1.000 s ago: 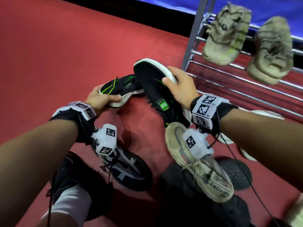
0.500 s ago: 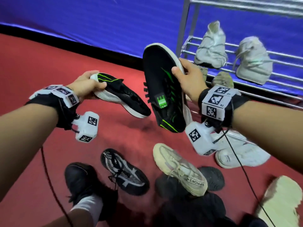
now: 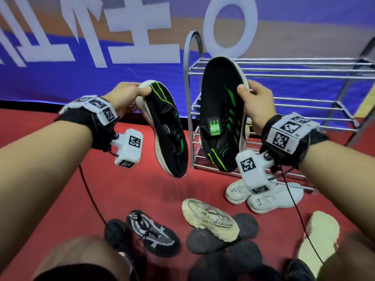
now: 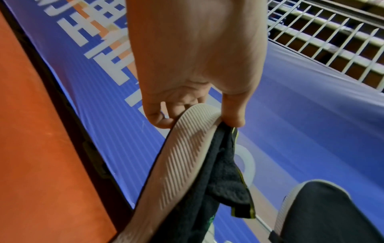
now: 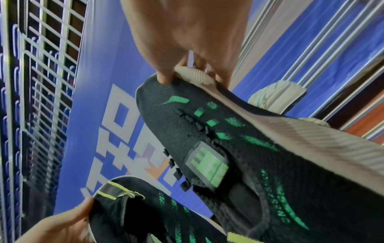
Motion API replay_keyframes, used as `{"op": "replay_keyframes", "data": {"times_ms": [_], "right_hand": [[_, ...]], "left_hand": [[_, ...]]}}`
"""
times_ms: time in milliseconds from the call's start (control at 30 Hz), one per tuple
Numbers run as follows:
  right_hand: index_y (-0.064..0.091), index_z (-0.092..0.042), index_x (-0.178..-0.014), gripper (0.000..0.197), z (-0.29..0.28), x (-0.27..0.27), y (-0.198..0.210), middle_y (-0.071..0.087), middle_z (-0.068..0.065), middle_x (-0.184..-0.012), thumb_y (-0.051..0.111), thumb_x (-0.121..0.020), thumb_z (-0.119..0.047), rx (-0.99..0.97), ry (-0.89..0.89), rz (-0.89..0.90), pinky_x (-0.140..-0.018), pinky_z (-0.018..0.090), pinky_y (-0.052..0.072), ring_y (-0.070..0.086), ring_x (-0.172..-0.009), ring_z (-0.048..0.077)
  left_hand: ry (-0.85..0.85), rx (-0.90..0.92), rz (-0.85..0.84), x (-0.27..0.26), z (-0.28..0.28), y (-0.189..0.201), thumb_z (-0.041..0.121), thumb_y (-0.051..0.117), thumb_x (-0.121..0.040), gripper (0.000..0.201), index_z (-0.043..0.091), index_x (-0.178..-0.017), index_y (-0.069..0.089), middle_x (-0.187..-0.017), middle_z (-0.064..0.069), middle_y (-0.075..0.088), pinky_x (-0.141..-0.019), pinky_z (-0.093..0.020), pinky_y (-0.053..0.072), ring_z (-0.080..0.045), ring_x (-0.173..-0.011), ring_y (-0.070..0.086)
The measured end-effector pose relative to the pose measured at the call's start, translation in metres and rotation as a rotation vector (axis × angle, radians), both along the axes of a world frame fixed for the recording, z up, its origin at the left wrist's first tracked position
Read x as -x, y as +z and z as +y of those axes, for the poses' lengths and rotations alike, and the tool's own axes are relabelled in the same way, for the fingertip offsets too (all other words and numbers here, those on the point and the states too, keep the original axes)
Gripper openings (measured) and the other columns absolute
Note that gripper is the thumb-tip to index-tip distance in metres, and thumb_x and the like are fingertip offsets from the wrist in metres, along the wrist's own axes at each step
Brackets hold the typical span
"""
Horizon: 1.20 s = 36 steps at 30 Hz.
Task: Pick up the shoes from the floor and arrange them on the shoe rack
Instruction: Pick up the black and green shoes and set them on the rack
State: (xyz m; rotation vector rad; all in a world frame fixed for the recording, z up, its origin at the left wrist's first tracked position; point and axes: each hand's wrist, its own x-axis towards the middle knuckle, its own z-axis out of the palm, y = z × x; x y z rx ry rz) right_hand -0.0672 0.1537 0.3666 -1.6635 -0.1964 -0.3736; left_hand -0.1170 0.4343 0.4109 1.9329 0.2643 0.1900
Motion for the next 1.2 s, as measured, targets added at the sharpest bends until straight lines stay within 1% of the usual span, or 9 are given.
{"op": "replay_keyframes", "data": {"times_ms": [167, 433, 567, 667, 833, 900, 1033, 1100, 1200], "right_hand": [[0.067, -0.018, -0.1, 0.016, -0.052, 0.009, 0.003, 0.065, 0.0, -0.081, 0.052, -0.092, -0.02, -0.077, -0.067, 0.022, -0.082, 0.039, 0.054, 0.061, -0.078, 0.017], [0.067, -0.02, -0.09, 0.016, -0.133, 0.001, 0.002, 0.065, 0.002, -0.081, 0.051, -0.093, -0.016, -0.176, -0.075, 0.02, -0.07, 0.033, 0.052, 0.061, -0.073, 0.016], [0.07, -0.022, -0.076, 0.021, -0.144, -0.034, 0.021, 0.067, 0.009, -0.08, 0.055, -0.075, -0.037, -0.143, -0.207, 0.008, -0.077, 0.04, 0.051, 0.058, -0.076, 0.018], [0.065, -0.008, -0.083, 0.041, -0.149, -0.07, 0.047, 0.059, 0.006, -0.074, 0.052, -0.067, -0.044, -0.126, -0.228, 0.013, -0.072, 0.036, 0.046, 0.051, -0.072, 0.017], [0.06, -0.009, -0.066, 0.02, -0.152, -0.148, 0.084, 0.055, 0.008, -0.076, 0.056, -0.073, -0.028, -0.206, -0.175, 0.154, -0.067, 0.037, 0.047, 0.051, -0.071, 0.02], [0.062, -0.006, -0.075, 0.018, -0.152, -0.174, 0.094, 0.06, 0.009, -0.08, 0.056, -0.084, -0.021, -0.269, -0.137, 0.226, -0.068, 0.038, 0.054, 0.059, -0.071, 0.021], [0.057, -0.001, -0.088, 0.017, -0.15, -0.21, 0.096, 0.061, 0.008, -0.06, 0.054, -0.093, -0.017, -0.272, -0.107, 0.35, -0.038, 0.024, 0.049, 0.058, -0.036, 0.015], [0.057, 0.002, -0.109, 0.025, -0.155, -0.223, 0.089, 0.061, 0.011, -0.073, 0.054, -0.094, -0.017, -0.173, -0.128, 0.383, -0.049, 0.03, 0.051, 0.059, -0.049, 0.02], [0.046, -0.003, -0.134, 0.04, -0.165, -0.236, 0.082, 0.059, 0.019, -0.121, 0.048, -0.096, -0.016, 0.092, -0.078, 0.426, -0.061, 0.031, 0.046, 0.054, -0.081, 0.023]], "left_hand": [[-0.046, -0.075, -0.038, -0.007, -0.046, 0.033, 0.022, 0.053, -0.093, 0.02, 0.02, -0.073, 0.054, -0.065, 0.001, 0.047, -0.039, -0.011, 0.029, -0.009, -0.055, 0.038], [-0.258, -0.083, -0.05, -0.037, -0.138, 0.069, 0.018, 0.045, -0.097, 0.014, 0.026, -0.102, 0.056, -0.083, 0.007, 0.054, -0.064, -0.023, 0.034, -0.007, -0.071, 0.046], [-0.306, -0.129, -0.003, -0.064, -0.164, 0.084, 0.015, 0.04, -0.098, 0.019, 0.025, -0.1, 0.056, -0.082, 0.004, 0.055, -0.068, -0.03, 0.039, -0.013, -0.073, 0.049], [-0.345, -0.119, -0.01, -0.09, -0.171, 0.101, 0.017, 0.035, -0.1, 0.026, 0.021, -0.115, 0.055, -0.092, -0.001, 0.056, -0.071, -0.034, 0.041, -0.019, -0.081, 0.049], [-0.323, -0.061, -0.012, -0.145, -0.174, 0.132, 0.018, 0.029, -0.098, 0.03, 0.02, -0.085, 0.056, -0.073, 0.001, 0.058, -0.073, -0.032, 0.043, -0.016, -0.07, 0.054], [-0.323, -0.016, 0.014, -0.171, -0.177, 0.14, 0.022, 0.029, -0.098, 0.03, 0.019, -0.088, 0.057, -0.08, -0.003, 0.06, -0.076, -0.035, 0.043, -0.019, -0.074, 0.057], [-0.295, 0.061, 0.062, -0.226, -0.186, 0.135, 0.026, 0.029, -0.099, 0.035, 0.019, -0.077, 0.055, -0.071, -0.004, 0.062, -0.073, -0.029, 0.048, -0.02, -0.067, 0.062], [-0.261, 0.095, 0.074, -0.25, -0.189, 0.123, 0.025, 0.028, -0.101, 0.036, 0.018, -0.076, 0.053, -0.055, 0.0, 0.063, -0.063, -0.025, 0.046, -0.015, -0.051, 0.063], [-0.176, 0.138, 0.053, -0.277, -0.185, 0.105, 0.02, 0.027, -0.102, 0.035, 0.017, -0.076, 0.05, -0.044, 0.002, 0.061, -0.063, -0.027, 0.045, -0.012, -0.048, 0.061]]}}
